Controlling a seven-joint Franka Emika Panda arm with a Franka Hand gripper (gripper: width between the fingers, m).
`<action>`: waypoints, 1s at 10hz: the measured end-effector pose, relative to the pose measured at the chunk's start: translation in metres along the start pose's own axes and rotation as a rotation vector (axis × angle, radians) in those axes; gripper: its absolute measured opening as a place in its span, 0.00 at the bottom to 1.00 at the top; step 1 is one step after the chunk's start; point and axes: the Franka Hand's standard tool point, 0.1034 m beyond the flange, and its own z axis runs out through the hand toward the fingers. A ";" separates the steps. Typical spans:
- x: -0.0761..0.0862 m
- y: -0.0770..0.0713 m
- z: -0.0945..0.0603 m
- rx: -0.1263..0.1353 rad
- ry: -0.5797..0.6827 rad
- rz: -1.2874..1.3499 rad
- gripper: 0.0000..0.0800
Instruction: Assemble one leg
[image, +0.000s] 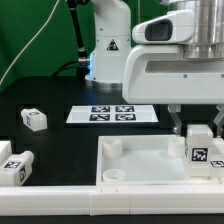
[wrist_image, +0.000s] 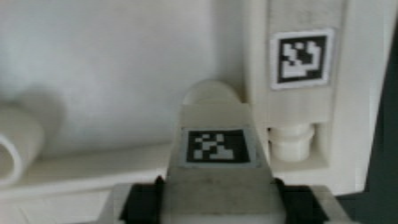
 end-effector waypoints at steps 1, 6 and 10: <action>-0.001 0.000 0.000 0.002 -0.002 0.111 0.35; -0.005 -0.006 -0.001 0.006 -0.039 0.669 0.35; -0.005 -0.005 0.000 0.013 -0.054 0.787 0.35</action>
Offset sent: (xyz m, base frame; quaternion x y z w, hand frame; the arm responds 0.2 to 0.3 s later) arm -0.0124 0.0172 0.0036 -0.0220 -0.0395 0.2956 0.9542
